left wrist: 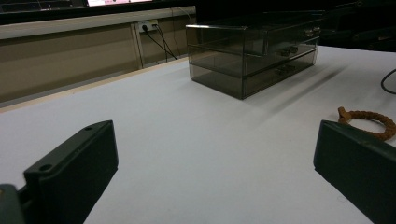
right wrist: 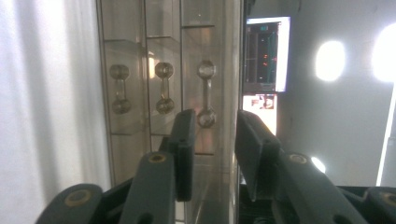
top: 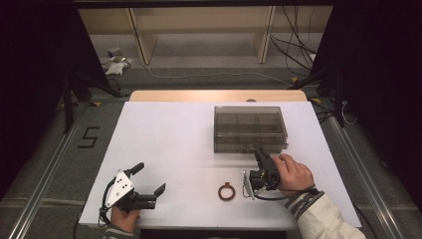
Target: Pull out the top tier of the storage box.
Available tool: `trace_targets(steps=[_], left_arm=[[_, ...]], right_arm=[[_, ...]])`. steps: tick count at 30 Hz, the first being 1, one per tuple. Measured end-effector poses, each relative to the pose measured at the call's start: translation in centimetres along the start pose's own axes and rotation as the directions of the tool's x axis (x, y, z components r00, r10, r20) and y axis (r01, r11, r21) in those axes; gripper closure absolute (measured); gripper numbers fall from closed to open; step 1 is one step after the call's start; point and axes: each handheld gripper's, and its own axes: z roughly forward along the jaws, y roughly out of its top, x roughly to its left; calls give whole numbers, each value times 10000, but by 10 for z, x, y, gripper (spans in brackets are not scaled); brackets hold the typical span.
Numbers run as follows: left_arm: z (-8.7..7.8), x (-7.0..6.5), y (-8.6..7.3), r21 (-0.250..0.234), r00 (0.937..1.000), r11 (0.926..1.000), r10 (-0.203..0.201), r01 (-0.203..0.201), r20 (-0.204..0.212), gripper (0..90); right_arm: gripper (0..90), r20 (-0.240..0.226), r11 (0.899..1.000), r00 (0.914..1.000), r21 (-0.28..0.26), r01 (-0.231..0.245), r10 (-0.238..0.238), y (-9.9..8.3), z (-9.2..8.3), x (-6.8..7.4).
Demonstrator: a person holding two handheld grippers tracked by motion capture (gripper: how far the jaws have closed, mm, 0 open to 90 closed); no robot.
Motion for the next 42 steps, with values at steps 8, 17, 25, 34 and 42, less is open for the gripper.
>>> trace_targets(steps=[8, 17, 25, 34, 42], left_arm=[[0, 0, 0, -5, 10000, 10000, -15, 15, 10, 0], [0, 0, 0, 4, 10000, 10000, 1, -2, 12, 0], [0, 0, 0, 7, 10000, 10000, 3, -3, 12, 0], [0, 0, 0, 4, 10000, 10000, 1, -1, 15, 0], [0, 0, 0, 3, 10000, 10000, 0, 0, 17, 0]], right_arm=[[633, -134, 9995, 9997, -260, -193, 189, 0, -6, -5], [614, -383, 9952, 9955, -419, -882, 866, -1, -14, -15], [610, -470, 9915, 9934, -725, -1083, 1051, -2, -18, -21], [584, -931, 9790, 9832, -1165, -1671, 1567, -3, -24, -32], [565, -1196, 9744, 9790, -1339, -1805, 1649, -3, -25, -36]])
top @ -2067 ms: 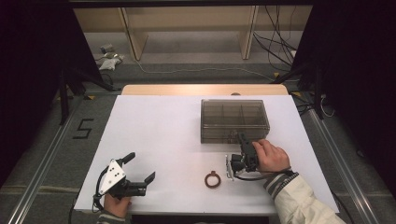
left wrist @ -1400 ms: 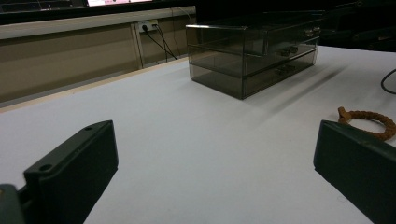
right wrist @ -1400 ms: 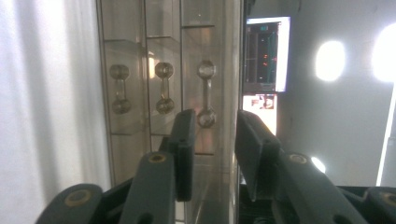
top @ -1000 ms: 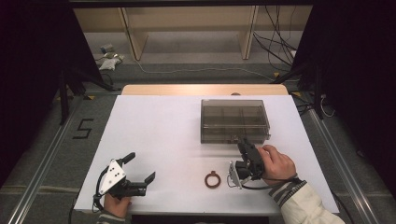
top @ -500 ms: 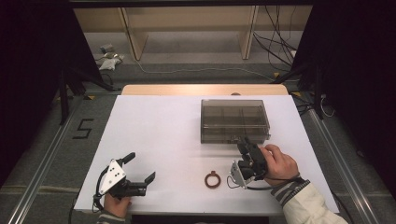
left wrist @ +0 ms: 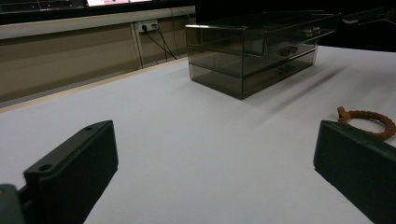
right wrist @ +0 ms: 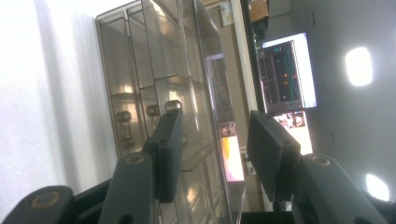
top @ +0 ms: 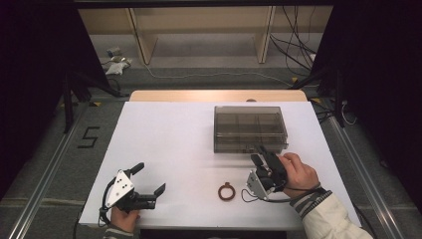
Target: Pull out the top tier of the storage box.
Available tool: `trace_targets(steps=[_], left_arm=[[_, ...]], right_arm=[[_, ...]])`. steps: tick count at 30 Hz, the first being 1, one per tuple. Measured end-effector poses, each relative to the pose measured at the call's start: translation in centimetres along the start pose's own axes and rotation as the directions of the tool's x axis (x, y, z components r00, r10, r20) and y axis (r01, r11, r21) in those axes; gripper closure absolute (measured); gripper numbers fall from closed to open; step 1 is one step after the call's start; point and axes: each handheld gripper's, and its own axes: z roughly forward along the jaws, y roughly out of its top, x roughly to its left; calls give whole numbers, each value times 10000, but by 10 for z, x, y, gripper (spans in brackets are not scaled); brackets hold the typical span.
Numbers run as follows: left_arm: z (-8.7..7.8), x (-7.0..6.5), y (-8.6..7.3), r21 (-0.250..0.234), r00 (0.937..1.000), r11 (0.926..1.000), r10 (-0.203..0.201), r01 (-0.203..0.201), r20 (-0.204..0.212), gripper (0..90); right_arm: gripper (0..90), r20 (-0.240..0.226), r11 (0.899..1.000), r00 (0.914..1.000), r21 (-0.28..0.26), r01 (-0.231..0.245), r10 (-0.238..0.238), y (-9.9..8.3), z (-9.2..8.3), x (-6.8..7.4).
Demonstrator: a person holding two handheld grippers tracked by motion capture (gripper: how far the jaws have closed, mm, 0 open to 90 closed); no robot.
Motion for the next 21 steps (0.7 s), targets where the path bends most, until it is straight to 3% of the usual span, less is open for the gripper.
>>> trace_targets(steps=[5, 6, 7, 8, 15, 21], left_arm=[[0, 0, 0, 2, 10000, 10000, 0, 0, -5, 0], [0, 0, 0, -8, 10000, 10000, -10, 10, -7, 0], [0, 0, 0, 2, 10000, 10000, 1, -1, -6, 0], [0, 0, 0, 1, 10000, 10000, 1, -1, -7, 0], [0, 0, 0, 0, 10000, 10000, 0, 0, 0, 0], [0, 0, 0, -1, 10000, 10000, 8, -8, 9, 0]], right_arm=[[493, 31, 9984, 9988, -273, -491, 492, -1, -4, -4], [486, -207, 9946, 9955, -441, -934, 926, -1, -6, -9], [486, -207, 9946, 9955, -441, -934, 926, -1, -6, -9], [475, -371, 9903, 9916, -585, -1259, 1239, -2, -8, -15], [475, -664, 9842, 9873, -942, -1500, 1442, -2, -12, -25], [487, -1231, 9687, 9726, -1279, -2126, 1972, -3, -15, -35]])
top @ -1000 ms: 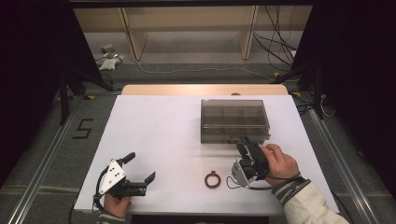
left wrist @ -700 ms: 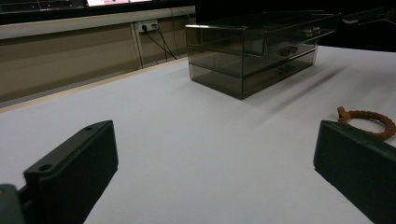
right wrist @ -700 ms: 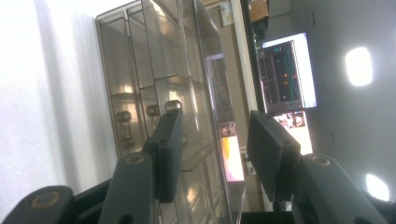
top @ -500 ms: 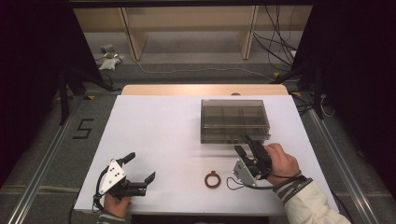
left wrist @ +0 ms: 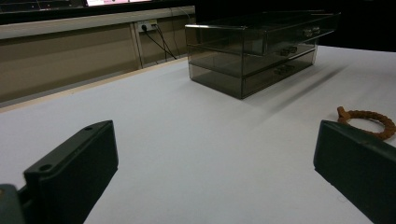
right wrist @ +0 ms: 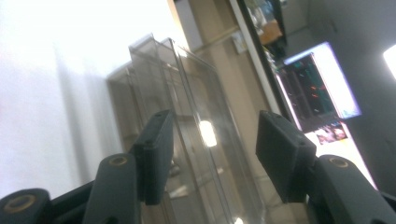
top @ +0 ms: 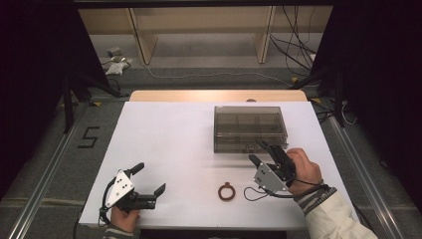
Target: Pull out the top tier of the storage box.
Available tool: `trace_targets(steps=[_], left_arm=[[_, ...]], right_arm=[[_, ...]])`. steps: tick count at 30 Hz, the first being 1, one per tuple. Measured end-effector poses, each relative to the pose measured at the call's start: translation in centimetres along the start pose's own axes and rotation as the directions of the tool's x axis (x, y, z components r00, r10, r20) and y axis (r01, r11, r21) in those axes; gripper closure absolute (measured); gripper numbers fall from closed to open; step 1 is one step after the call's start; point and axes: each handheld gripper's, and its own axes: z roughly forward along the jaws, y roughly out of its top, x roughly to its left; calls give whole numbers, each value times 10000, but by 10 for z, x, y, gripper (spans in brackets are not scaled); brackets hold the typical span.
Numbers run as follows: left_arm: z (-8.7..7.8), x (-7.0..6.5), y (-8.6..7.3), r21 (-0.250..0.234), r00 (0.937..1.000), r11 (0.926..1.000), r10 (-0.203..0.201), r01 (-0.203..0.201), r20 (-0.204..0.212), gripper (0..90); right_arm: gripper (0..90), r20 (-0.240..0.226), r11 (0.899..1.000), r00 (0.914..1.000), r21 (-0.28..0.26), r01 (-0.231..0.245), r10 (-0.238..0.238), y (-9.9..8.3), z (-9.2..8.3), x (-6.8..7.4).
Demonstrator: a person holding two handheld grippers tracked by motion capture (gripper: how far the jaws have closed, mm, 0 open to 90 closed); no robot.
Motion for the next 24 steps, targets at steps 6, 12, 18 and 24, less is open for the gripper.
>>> trace_targets(steps=[6, 12, 18, 24], left_arm=[[0, 0, 0, 6, 10000, 10000, -7, 7, -1, 0], [0, 0, 0, 11, 10000, 10000, -4, 4, -8, 0], [0, 0, 0, 19, 10000, 10000, -9, 9, 1, 0], [0, 0, 0, 21, 10000, 10000, -15, 15, -3, 0]], right_arm=[[488, -940, 9926, 9889, -284, -1180, 1149, 0, -2, -15], [515, -1731, 9791, 9663, -384, -1997, 1903, -1, -2, -32], [520, -2492, 9627, 9353, -355, -2682, 2513, -5, 2, -44], [545, -3316, 9335, 8819, -94, -3583, 3351, -14, 9, -57]])
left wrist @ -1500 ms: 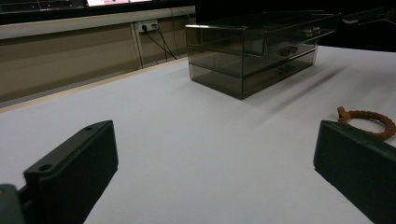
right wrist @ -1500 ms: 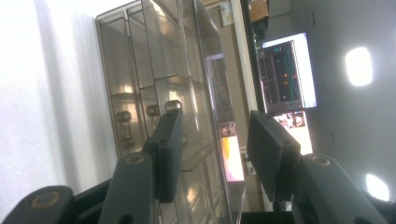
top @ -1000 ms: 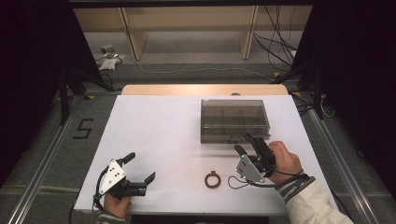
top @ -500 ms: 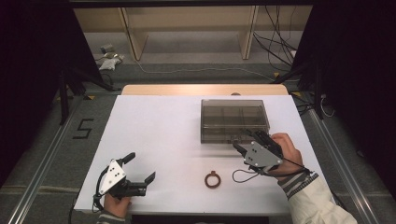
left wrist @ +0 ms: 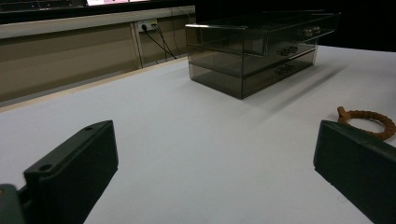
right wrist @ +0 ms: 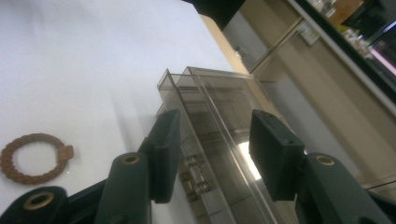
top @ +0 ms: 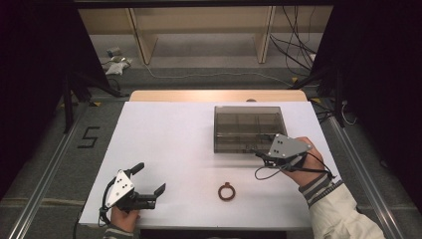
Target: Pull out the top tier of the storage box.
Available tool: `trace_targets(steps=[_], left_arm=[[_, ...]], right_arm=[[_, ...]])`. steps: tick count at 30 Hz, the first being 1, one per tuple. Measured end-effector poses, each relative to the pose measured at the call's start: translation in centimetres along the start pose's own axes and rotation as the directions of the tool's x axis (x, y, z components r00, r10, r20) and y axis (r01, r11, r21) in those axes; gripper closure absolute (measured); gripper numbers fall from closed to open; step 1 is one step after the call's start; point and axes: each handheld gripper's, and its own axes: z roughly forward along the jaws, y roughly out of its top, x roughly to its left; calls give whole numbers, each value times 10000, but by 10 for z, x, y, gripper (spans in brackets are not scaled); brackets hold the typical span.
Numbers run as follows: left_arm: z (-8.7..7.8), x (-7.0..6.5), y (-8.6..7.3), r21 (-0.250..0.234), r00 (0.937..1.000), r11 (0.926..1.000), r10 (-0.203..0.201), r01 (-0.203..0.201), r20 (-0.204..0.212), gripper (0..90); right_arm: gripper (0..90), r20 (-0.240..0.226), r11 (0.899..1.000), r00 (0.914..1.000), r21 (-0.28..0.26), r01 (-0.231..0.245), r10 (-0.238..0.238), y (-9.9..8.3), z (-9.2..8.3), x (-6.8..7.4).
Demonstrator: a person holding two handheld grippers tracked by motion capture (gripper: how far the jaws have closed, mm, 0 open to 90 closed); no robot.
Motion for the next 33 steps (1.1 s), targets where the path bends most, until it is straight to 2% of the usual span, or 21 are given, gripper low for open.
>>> trace_targets(steps=[1, 2, 3, 6, 7, 8, 9, 11, 17, 24, 27, 33], left_arm=[[0, 0, 0, 7, 10000, 10000, 7, -7, 8, 0], [0, 0, 0, 7, 10000, 10000, 7, -7, 8, 0], [0, 0, 0, 8, 10000, 10000, 8, -8, 8, 0], [0, 0, 0, 6, 10000, 10000, 9, -9, 30, 0], [0, 0, 0, 6, 10000, 10000, 11, -11, 35, 0], [0, 0, 0, 8, 10000, 10000, 5, -5, 38, 0], [0, 0, 0, 8, 10000, 10000, 5, -5, 38, 0], [0, 0, 0, 7, 10000, 10000, 6, -6, 45, 0], [0, 0, 0, 10, 10000, 10000, 9, -9, 54, 0], [0, 0, 0, 12, 10000, 10000, 18, -18, 65, 0], [0, 0, 0, 8, 10000, 10000, 19, -19, 67, 0], [0, 0, 0, 9, 10000, 10000, 19, -19, 67, 0]], right_arm=[[543, -210, 9997, 9995, 48, -247, 248, -1, 1, -5], [543, -210, 9997, 9995, 48, -247, 248, -1, 1, -5], [531, -519, 9984, 9970, 84, -563, 566, -1, 1, -10], [509, -786, 9964, 9933, 119, -838, 845, -1, 2, -15], [479, -1240, 9938, 9860, 219, -1092, 1111, -1, 4, -20], [472, -1427, 9923, 9820, 224, -1221, 1241, -1, 5, -23], [472, -1427, 9923, 9820, 224, -1221, 1241, -1, 5, -23], [462, -1632, 9888, 9754, 437, -1427, 1479, -1, 7, -27], [454, -1835, 9868, 9716, 904, -1344, 1491, -2, 13, -33], [432, -2237, 9784, 9577, 1399, -1524, 1812, -3, 21, -42], [432, -2112, 9785, 9614, 1438, -1478, 1763, -4, 21, -44], [437, -2155, 9752, 9619, 1788, -1302, 1679, -6, 26, -50]])
